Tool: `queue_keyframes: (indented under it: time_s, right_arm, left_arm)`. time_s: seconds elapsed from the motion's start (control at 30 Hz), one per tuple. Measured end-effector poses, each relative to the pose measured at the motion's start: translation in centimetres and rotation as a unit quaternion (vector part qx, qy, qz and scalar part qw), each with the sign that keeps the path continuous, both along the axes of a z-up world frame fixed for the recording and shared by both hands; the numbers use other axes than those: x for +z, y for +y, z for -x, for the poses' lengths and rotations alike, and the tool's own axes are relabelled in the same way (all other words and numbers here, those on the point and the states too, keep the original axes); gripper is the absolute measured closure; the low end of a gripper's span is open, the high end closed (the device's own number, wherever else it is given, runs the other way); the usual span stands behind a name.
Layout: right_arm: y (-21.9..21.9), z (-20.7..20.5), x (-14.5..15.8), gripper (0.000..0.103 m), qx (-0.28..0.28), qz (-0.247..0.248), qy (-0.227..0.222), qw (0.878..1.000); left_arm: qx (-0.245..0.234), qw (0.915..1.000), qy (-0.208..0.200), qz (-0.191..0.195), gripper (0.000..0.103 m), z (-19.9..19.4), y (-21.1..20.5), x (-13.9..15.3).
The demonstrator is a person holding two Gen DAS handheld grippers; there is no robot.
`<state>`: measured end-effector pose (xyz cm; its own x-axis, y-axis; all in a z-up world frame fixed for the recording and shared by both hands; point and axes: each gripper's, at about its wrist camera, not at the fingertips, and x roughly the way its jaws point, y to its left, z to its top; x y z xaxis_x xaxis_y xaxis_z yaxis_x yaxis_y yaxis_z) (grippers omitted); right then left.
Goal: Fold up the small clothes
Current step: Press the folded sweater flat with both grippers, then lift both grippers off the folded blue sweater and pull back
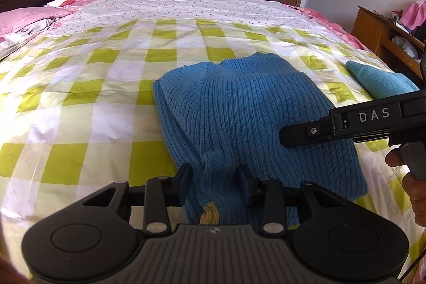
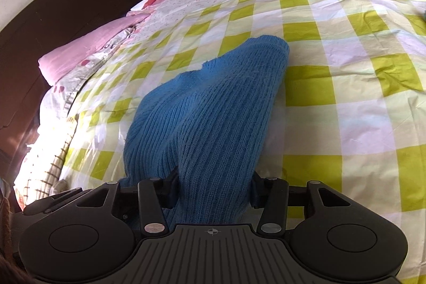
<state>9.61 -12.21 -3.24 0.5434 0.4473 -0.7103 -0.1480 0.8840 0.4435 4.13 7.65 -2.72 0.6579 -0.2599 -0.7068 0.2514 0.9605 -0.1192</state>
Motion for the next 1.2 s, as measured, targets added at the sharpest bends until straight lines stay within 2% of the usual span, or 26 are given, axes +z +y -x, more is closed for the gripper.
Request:
queue_keyframes:
  time_s: [0.37,0.5,0.7,0.87,1.0,1.13,1.2]
  right_arm:
    - [-1.7,3.2,-0.2,0.056,-0.01,0.013,-0.012,1.0]
    - [-1.3,3.7,0.4,0.051,-0.002,0.039,-0.031,0.999]
    - [-2.0,4.0,1.3,0.05,-0.002,0.04,-0.043,0.998]
    - [-2.2,4.4,2.0,0.05,-0.002,0.053,-0.061,0.997]
    - [-2.4,4.3,2.3,0.05,-0.005,0.05,-0.066,0.997]
    - [-3.0,4.4,2.8,0.05,-0.019,0.057,-0.085,0.995]
    - [-3.2,4.4,3.1,0.05,-0.025,0.062,-0.093,0.993]
  left_arm:
    - [-0.009,0.9994,0.005,-0.033,0.061,2.4,-1.8,0.0]
    - [0.004,0.9995,0.004,-0.032,0.061,2.6,-1.6,0.7]
    - [0.029,0.9987,-0.027,-0.033,0.061,2.3,-0.9,3.1]
    - [0.053,0.997,-0.047,-0.031,0.061,-0.2,-0.9,4.4]
    - [0.05,0.9969,-0.046,-0.041,0.061,-2.6,-2.3,3.7]
    - [0.073,0.9924,-0.03,-0.094,0.059,-4.4,-2.9,1.6]
    - [0.087,0.9915,-0.016,-0.095,0.058,-4.5,-2.2,0.6]
